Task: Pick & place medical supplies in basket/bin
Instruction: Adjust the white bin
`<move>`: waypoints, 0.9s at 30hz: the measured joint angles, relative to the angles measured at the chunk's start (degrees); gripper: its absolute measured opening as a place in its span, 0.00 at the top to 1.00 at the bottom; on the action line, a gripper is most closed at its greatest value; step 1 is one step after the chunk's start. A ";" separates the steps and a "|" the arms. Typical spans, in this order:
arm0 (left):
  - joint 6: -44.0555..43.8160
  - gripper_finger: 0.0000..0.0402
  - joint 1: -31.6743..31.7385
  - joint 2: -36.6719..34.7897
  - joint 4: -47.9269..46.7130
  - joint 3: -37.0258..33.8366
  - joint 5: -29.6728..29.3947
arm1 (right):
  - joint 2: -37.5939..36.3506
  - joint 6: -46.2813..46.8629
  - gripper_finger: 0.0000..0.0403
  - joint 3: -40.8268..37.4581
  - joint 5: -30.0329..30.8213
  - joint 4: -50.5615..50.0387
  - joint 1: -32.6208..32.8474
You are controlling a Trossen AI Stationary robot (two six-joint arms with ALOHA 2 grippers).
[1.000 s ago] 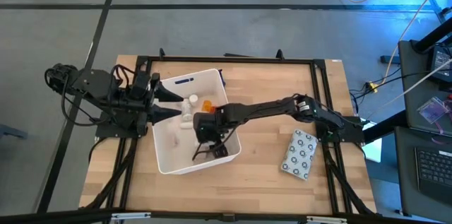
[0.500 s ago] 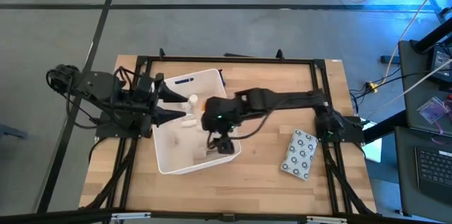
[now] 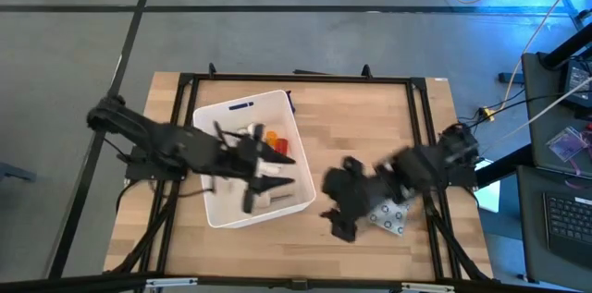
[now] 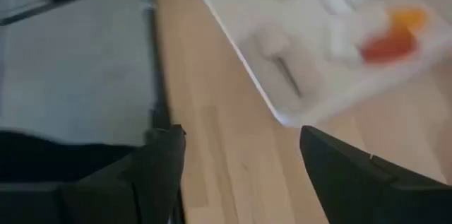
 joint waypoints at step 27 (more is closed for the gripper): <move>-28.94 1.00 -17.36 11.93 -20.74 0.00 3.03 | -0.07 23.42 0.31 -31.91 23.91 6.03 14.42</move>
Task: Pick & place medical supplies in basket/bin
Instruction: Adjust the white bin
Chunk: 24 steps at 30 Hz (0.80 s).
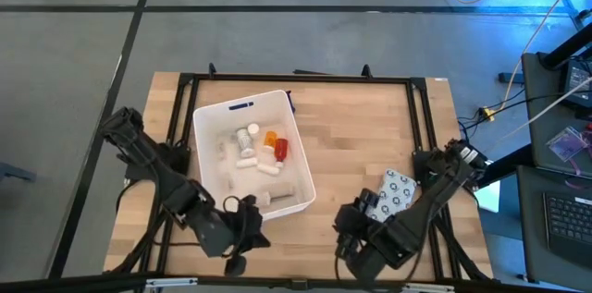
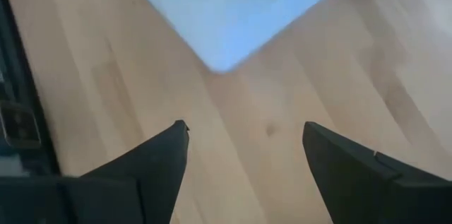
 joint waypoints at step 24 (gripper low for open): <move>-26.33 1.00 3.48 1.89 -43.15 0.04 -2.42 | -0.07 -44.85 0.31 -3.50 -10.66 30.17 -22.34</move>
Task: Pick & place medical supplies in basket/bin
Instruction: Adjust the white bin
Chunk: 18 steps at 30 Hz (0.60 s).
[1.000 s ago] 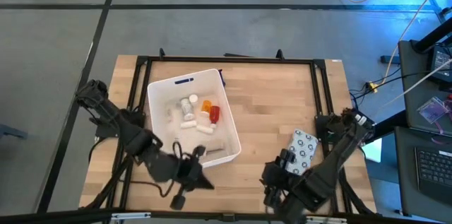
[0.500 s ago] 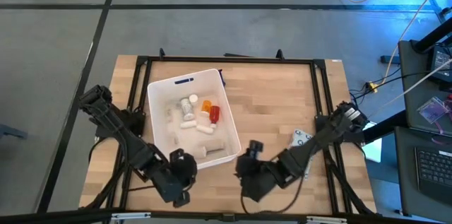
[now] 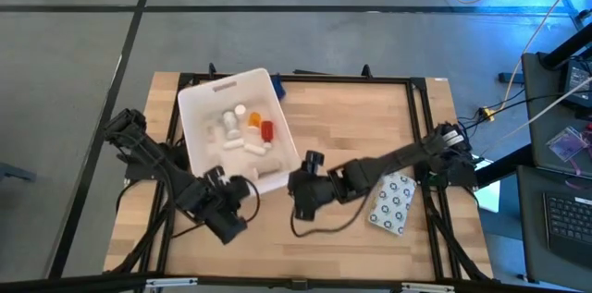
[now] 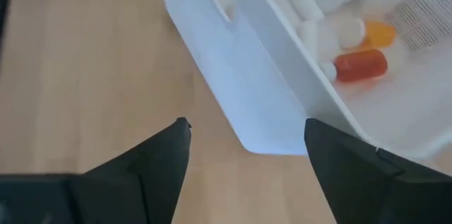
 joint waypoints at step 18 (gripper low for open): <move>-1.15 1.00 12.08 -0.81 -14.98 -0.98 -5.24 | 0.00 -8.31 0.31 0.00 -3.51 7.33 -11.41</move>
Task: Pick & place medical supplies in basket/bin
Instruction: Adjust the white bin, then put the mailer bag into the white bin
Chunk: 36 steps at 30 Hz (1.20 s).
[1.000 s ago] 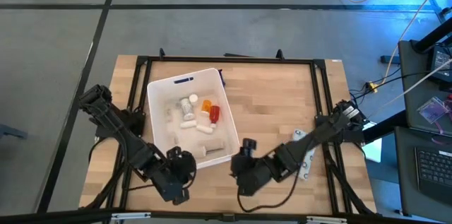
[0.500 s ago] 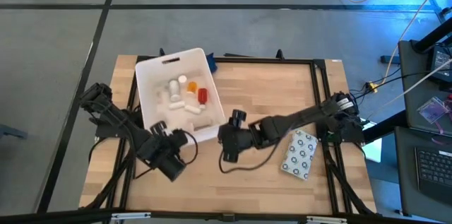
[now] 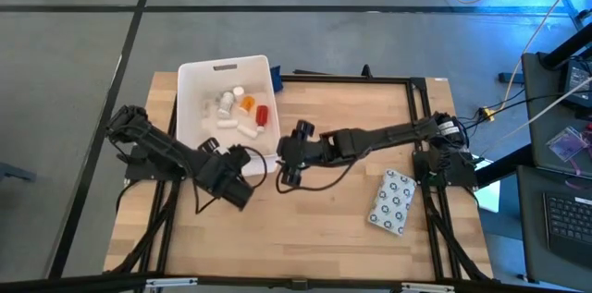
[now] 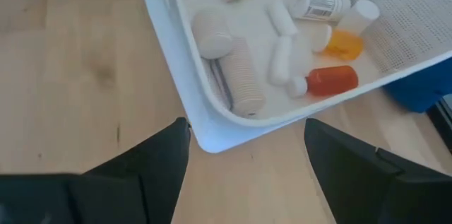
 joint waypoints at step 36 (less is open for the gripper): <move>3.00 0.99 -1.75 -0.19 0.27 20.40 -9.64 | -0.15 -0.59 0.31 4.23 -6.85 -0.29 0.18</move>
